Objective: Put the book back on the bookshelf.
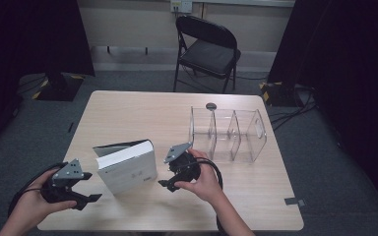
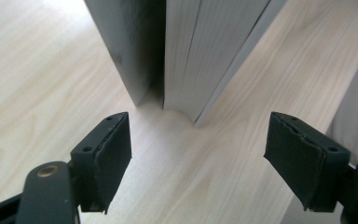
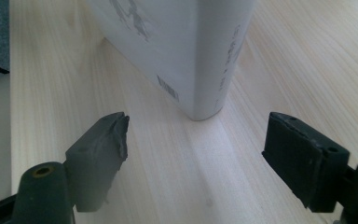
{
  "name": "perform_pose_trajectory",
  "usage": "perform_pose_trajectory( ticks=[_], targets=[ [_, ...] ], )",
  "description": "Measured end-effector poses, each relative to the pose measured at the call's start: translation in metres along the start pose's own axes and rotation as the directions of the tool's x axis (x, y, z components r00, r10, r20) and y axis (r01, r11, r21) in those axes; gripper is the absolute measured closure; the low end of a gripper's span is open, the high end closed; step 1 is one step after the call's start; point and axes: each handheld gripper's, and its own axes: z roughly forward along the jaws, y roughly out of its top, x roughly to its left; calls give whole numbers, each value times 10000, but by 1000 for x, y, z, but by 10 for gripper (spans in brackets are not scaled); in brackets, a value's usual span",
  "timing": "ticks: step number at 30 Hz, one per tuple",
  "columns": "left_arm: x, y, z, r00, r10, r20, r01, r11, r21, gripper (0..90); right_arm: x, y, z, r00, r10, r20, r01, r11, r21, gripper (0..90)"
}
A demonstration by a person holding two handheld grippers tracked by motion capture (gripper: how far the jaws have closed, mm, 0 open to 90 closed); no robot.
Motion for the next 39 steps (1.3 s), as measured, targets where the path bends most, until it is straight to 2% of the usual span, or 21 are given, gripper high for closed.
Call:
perform_pose_trajectory(
  ticks=[3,7,10,14,15,17,19,20,21,23,25,28,31,34,35,36,39],
  targets=[
    [3,-12,12,10000,-86,-15,87,9994,331,230,0,2,-1,10000,11,-74,-10,10000,93,207],
    [7,-29,30,9989,-448,133,443,9984,359,230,-2,6,-5,9998,80,-156,-81,9999,-68,208],
    [9,-36,38,9990,-447,13,446,9984,352,225,-3,10,-9,9999,67,-148,-69,9999,-127,209],
    [10,-41,45,9997,-221,-61,223,9991,354,213,-5,15,-14,9995,92,-292,-100,9996,-279,213],
    [11,-41,46,9994,-331,-77,334,9990,294,214,-5,16,-15,9996,44,-266,-53,9994,-333,213],
    [11,-42,47,9996,-245,-116,248,9995,220,214,-5,19,-16,9997,-22,-238,17,9997,-245,212],
    [9,-44,51,9994,-325,-131,326,9994,65,213,-4,24,-17,9995,-160,-271,155,9997,-181,212],
    [9,-45,52,9998,-157,-126,159,9998,132,212,-3,26,-18,9992,-273,-280,270,9995,-132,210],
    [8,-46,54,9997,-206,-137,207,9997,89,212,-3,28,-18,9989,-342,-310,340,9994,-69,210],
    [10,-48,59,9998,-59,-170,62,9998,176,212,-1,33,-20,9981,-488,-380,491,9988,68,208],
    [10,-50,60,9996,-267,-75,266,9996,-97,197,-1,37,-22,9975,-621,-345,624,9980,78,207],
    [10,-51,62,9999,-124,-79,121,9995,-281,186,-1,43,-24,9953,-875,-413,888,9956,294,208],
    [9,-53,65,9996,-282,56,284,9977,-613,144,-1,51,-28,9932,-1093,-394,1112,9925,516,207],
    [10,-56,66,9997,-230,108,238,9963,-830,128,0,60,-32,9900,-1369,-348,1392,9872,773,202],
    [10,-57,67,9994,-307,140,320,9943,-1020,115,-1,62,-33,9897,-1389,-335,1412,9867,805,200],
    [11,-58,68,9999,-149,86,157,9940,-1087,103,-1,65,-34,9897,-1390,-350,1417,9857,907,200],
    [10,-60,72,9999,-158,39,162,9897,-1423,54,0,74,-36,9863,-1621,-314,1645,9811,1020,199]
  ],
)
